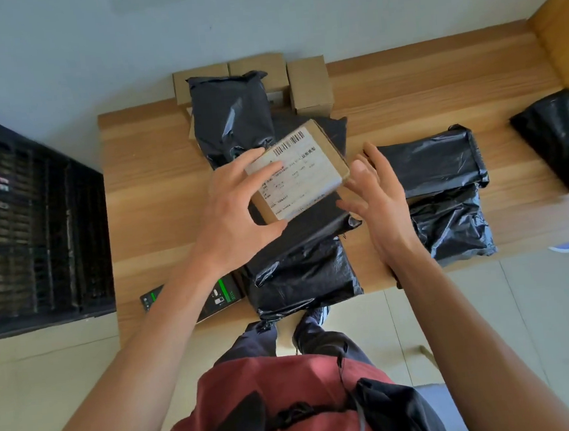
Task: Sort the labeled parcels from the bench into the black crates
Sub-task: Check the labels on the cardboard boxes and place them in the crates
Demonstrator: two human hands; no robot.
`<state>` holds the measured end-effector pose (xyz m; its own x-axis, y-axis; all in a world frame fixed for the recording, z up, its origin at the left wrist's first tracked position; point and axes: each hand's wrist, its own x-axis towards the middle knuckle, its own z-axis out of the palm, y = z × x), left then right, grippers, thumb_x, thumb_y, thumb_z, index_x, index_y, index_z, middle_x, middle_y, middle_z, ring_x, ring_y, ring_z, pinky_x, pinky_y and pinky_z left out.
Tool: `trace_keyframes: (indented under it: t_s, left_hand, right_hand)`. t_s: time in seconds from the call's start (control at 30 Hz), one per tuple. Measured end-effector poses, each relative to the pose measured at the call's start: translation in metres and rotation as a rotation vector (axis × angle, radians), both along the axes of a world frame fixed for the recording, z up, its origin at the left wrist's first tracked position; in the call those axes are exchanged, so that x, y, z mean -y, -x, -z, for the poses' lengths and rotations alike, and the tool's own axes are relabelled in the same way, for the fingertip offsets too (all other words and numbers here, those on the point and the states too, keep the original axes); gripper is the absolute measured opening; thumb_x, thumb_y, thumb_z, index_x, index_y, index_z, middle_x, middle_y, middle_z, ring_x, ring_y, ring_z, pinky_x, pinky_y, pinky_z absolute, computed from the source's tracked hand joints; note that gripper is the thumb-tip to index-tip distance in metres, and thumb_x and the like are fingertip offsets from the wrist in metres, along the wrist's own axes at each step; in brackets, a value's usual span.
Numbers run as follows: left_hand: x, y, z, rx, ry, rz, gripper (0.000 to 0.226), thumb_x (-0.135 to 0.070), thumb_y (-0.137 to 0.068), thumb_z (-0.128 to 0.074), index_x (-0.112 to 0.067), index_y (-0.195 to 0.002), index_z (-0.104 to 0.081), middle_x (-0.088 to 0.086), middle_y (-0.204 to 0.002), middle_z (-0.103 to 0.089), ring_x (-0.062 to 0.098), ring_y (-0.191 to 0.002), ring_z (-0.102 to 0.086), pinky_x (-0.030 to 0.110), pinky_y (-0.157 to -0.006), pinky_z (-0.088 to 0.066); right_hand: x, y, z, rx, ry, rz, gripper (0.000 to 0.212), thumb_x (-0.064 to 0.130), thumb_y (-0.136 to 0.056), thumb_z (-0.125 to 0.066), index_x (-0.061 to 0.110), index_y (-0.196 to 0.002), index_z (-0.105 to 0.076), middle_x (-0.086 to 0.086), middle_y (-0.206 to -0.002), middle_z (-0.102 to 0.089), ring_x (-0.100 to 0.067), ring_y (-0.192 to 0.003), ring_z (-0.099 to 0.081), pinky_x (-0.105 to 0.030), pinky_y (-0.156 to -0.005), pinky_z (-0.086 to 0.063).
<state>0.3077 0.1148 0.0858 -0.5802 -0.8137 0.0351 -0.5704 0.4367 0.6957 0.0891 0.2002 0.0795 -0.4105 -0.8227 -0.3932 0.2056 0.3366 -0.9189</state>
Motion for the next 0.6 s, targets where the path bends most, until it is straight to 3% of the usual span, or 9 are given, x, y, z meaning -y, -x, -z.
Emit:
trace_keyframes:
  t_s: [0.07,0.13,0.23,0.33,0.43,0.5,0.6]
  left_hand:
    - [0.002,0.000,-0.001,0.049,0.064,0.074,0.083,-0.018,-0.073,-0.091,-0.018,-0.147,-0.055,0.003,-0.160,-0.037,0.025,-0.146,-0.031,0.032,-0.123,-0.024]
    - [0.001,0.003,-0.002,0.069,0.127,0.117,0.083,-0.011,-0.073,-0.090,-0.016,-0.148,-0.054,0.005,-0.162,-0.036,0.027,-0.148,-0.030,0.021,-0.122,-0.017]
    - [-0.001,0.007,-0.002,0.030,0.153,0.069,0.087,-0.010,-0.076,-0.088,-0.016,-0.153,-0.048,0.007,-0.168,-0.027,0.026,-0.156,-0.021,0.040,-0.127,-0.019]
    - [-0.004,0.007,0.000,-0.133,-0.094,-0.128,0.095,-0.032,-0.079,-0.086,-0.033,-0.159,-0.035,-0.009,-0.171,-0.018,0.014,-0.158,-0.019,0.056,-0.124,-0.029]
    - [-0.009,0.012,-0.006,-0.376,-0.352,-0.327,0.081,-0.043,-0.083,-0.079,-0.042,-0.154,-0.038,-0.018,-0.161,-0.036,0.009,-0.145,-0.044,0.046,-0.113,-0.047]
    - [-0.013,0.019,-0.008,-0.450,-0.381,-0.382,0.070,-0.030,-0.088,-0.076,-0.032,-0.151,-0.045,-0.013,-0.152,-0.051,0.006,-0.137,-0.052,0.037,-0.105,-0.054]
    - [-0.019,0.029,-0.006,-0.470,-0.329,-0.370,0.058,-0.017,-0.094,-0.073,-0.019,-0.148,-0.052,-0.004,-0.141,-0.063,0.017,-0.129,-0.060,0.033,-0.098,-0.057]
  right_hand:
    - [0.004,0.004,-0.001,-0.038,-0.031,-0.064,0.074,0.056,-0.092,-0.067,0.033,-0.157,-0.042,0.004,-0.155,-0.053,-0.015,-0.135,-0.058,-0.045,-0.105,-0.055]
    - [0.007,0.006,-0.001,-0.088,-0.032,-0.118,0.049,0.038,-0.101,-0.065,0.027,-0.148,-0.056,0.004,-0.134,-0.070,-0.017,-0.123,-0.067,-0.049,-0.103,-0.056]
    - [0.007,0.005,-0.003,-0.084,0.012,-0.080,0.037,0.024,-0.105,-0.060,0.020,-0.142,-0.062,0.001,-0.124,-0.075,-0.019,-0.117,-0.070,-0.051,-0.102,-0.057]
    - [0.003,0.003,-0.006,-0.034,0.057,0.012,0.037,0.018,-0.106,-0.056,0.016,-0.143,-0.060,0.000,-0.126,-0.074,-0.019,-0.118,-0.070,-0.048,-0.103,-0.057]
    - [0.001,0.002,-0.009,-0.012,0.097,0.079,0.040,0.014,-0.106,-0.055,0.015,-0.146,-0.057,-0.002,-0.129,-0.073,-0.020,-0.120,-0.069,-0.047,-0.103,-0.057]
    - [0.000,-0.001,-0.012,-0.001,0.119,0.097,0.041,0.014,-0.107,-0.054,0.015,-0.148,-0.055,-0.002,-0.131,-0.072,-0.020,-0.122,-0.069,-0.046,-0.102,-0.057]
    - [-0.002,-0.008,-0.015,-0.024,0.127,0.098,0.040,0.016,-0.108,-0.053,0.018,-0.148,-0.054,0.001,-0.132,-0.071,-0.018,-0.123,-0.068,-0.043,-0.102,-0.058]
